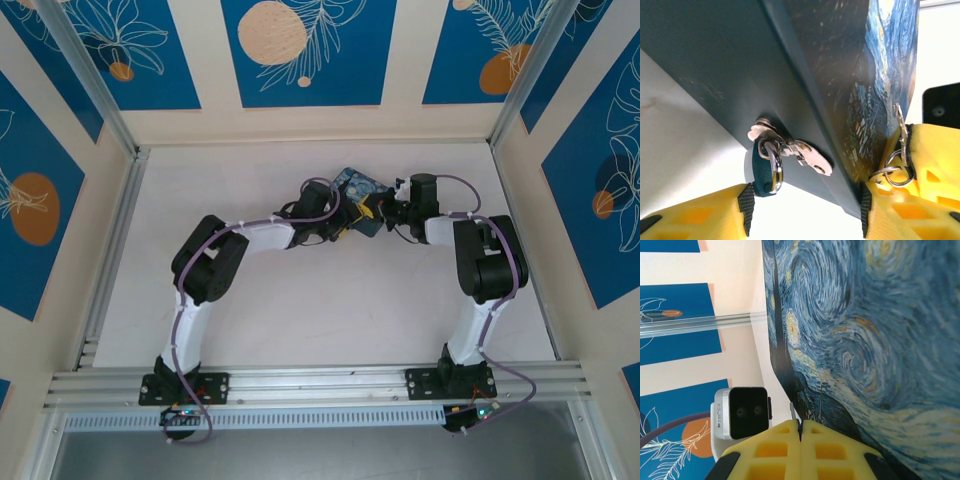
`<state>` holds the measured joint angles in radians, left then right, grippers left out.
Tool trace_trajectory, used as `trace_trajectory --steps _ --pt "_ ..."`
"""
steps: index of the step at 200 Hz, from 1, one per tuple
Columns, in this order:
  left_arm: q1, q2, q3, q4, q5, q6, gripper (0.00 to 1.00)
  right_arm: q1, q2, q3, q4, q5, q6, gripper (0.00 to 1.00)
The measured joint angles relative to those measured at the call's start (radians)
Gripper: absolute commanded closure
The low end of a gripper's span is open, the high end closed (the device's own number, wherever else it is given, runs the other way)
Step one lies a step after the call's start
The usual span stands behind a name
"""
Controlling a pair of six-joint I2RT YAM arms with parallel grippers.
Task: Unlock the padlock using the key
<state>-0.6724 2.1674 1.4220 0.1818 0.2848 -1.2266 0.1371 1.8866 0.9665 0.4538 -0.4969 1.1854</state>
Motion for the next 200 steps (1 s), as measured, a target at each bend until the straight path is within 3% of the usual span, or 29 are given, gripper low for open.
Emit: trace_trajectory --steps 41,81,136,180,200 --pt "-0.019 0.000 0.066 -0.124 -0.064 0.067 0.42 -0.001 0.000 0.000 0.000 0.000 0.000 1.00" --pt "-0.043 0.010 0.167 -0.304 -0.161 0.137 0.33 -0.005 0.000 0.000 0.000 -0.001 0.005 1.00" --pt "-0.064 0.015 0.209 -0.390 -0.246 0.192 0.29 -0.016 0.000 0.000 0.002 -0.008 0.019 1.00" --pt "-0.072 -0.070 0.061 -0.311 -0.283 0.210 0.25 -0.060 -0.027 0.002 -0.014 -0.033 0.019 1.00" --pt "-0.072 -0.105 -0.047 -0.408 -0.319 0.243 0.23 -0.085 -0.058 0.023 -0.062 -0.031 0.018 1.00"
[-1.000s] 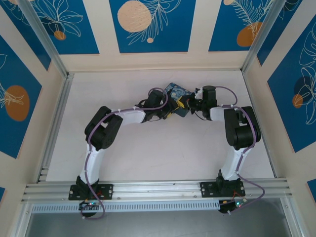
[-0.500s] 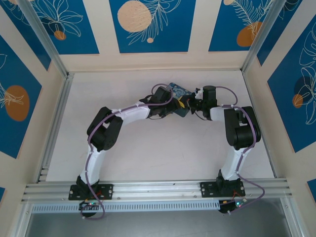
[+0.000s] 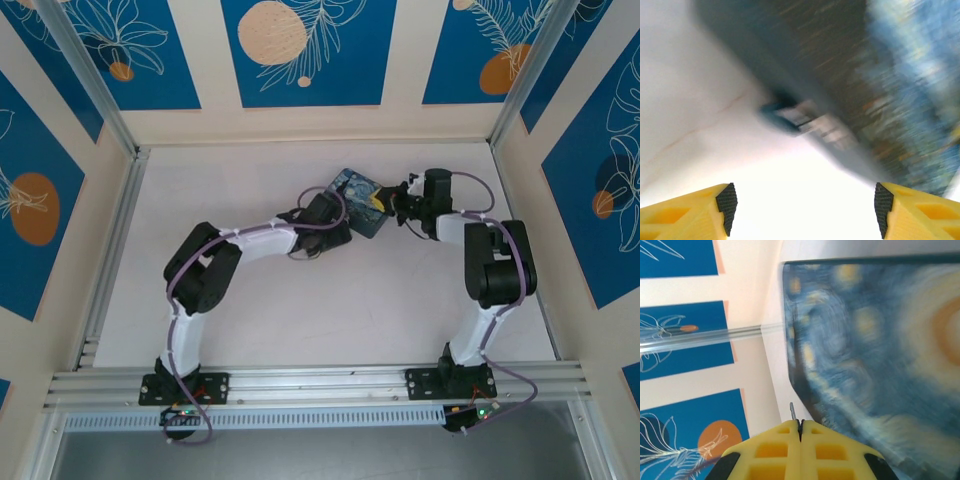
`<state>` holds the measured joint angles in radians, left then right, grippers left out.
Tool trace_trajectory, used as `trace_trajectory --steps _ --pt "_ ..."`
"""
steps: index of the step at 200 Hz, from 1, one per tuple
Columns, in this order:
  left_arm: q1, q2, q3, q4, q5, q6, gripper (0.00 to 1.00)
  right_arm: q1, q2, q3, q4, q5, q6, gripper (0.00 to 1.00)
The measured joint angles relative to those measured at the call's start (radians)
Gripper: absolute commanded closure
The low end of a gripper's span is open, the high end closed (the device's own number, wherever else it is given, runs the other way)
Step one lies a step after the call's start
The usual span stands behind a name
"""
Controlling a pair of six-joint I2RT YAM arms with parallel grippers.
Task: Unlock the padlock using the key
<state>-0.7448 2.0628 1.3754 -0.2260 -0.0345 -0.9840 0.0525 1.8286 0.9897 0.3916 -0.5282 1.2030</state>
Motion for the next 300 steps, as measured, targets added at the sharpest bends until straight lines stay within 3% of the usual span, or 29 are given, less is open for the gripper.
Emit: trace_trajectory --steps 51,93,137,163,186,243,300 --pt "0.004 -0.067 -0.043 -0.103 -0.020 0.052 0.20 -0.027 0.069 0.295 -0.131 0.009 -0.034 1.00" --pt "0.038 -0.159 -0.131 -0.157 -0.027 0.079 0.16 -0.027 0.306 0.568 -0.219 0.032 -0.056 1.00" --pt "0.062 -0.322 -0.182 -0.158 -0.031 0.120 0.07 -0.013 0.585 0.903 -0.448 0.058 -0.117 1.00" --pt "0.062 -0.429 -0.182 -0.156 -0.031 0.138 0.04 0.031 0.657 1.046 -0.599 0.050 -0.193 1.00" --pt "0.062 -0.480 -0.177 -0.156 -0.031 0.147 0.03 0.106 0.643 1.038 -0.649 0.020 -0.249 1.00" --pt "0.062 -0.565 -0.247 -0.132 -0.030 0.129 0.01 0.334 0.407 0.671 -0.633 -0.053 -0.283 1.00" --pt "0.021 -0.746 -0.555 -0.031 -0.034 0.119 0.00 0.189 0.167 0.558 -0.492 0.001 -0.225 1.00"
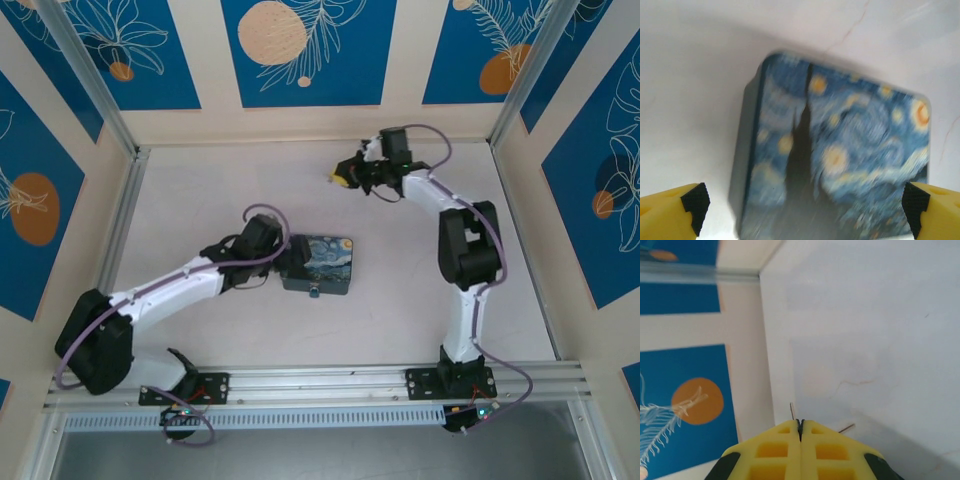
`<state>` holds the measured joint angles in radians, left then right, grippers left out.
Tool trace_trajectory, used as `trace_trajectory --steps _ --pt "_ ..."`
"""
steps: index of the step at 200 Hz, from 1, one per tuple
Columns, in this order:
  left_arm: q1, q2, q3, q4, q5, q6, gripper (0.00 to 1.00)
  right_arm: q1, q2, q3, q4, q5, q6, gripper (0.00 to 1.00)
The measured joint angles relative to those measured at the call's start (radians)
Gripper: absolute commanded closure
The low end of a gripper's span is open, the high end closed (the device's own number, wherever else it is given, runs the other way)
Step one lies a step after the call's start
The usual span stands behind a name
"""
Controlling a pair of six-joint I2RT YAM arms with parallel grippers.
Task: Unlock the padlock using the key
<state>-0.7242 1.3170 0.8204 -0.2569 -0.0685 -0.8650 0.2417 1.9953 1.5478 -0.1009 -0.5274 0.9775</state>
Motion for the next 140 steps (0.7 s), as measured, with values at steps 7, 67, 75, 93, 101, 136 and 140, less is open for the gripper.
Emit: trace_trajectory --steps 7,67,75,93,101,136,140 --pt "-0.010 -0.038 -0.038 0.006 0.000 0.000 0.00 -0.011 -0.047 -0.040 0.013 0.009 0.003 1.00" --pt "-0.074 -0.183 -0.160 0.087 0.034 0.004 0.00 0.074 -0.387 -0.444 0.086 0.063 0.035 1.00" --pt "-0.093 -0.182 -0.173 0.100 0.040 0.004 0.00 0.087 -0.419 -0.486 0.086 0.072 0.042 1.00" --pt "-0.132 -0.181 -0.211 0.138 0.047 0.008 0.00 0.123 -0.487 -0.565 0.084 0.101 0.052 1.00" --pt "-0.149 -0.181 -0.228 0.150 0.049 0.009 0.00 0.140 -0.512 -0.588 0.079 0.114 0.055 1.00" --pt "-0.217 -0.162 -0.276 0.190 0.048 0.017 0.00 0.221 -0.609 -0.662 0.058 0.169 0.063 1.00" --pt "-0.222 -0.156 -0.278 0.194 0.048 0.021 0.00 0.227 -0.618 -0.671 0.057 0.174 0.066 1.00"
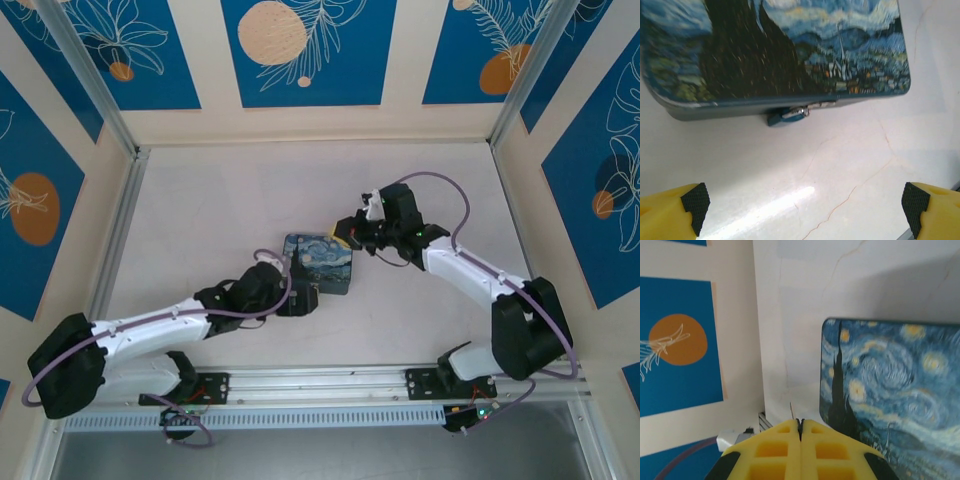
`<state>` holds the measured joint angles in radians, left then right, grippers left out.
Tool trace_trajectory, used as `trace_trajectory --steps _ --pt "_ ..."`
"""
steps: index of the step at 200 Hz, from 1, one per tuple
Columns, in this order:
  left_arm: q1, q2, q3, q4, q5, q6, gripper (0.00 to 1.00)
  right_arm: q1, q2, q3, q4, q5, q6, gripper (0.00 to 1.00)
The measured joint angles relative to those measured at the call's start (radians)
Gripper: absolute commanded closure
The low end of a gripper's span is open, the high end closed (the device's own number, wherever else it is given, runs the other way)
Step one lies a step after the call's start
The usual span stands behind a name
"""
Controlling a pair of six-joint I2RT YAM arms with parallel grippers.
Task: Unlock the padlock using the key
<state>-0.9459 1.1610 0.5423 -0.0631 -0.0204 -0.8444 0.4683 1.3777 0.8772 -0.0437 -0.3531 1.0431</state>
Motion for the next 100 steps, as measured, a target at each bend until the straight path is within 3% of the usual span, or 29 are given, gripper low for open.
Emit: trace_trajectory --steps 100 --pt "-0.015 0.257 0.054 0.154 0.001 0.112 0.01 0.002 -0.024 -0.192 0.112 0.067 0.106 1.00"
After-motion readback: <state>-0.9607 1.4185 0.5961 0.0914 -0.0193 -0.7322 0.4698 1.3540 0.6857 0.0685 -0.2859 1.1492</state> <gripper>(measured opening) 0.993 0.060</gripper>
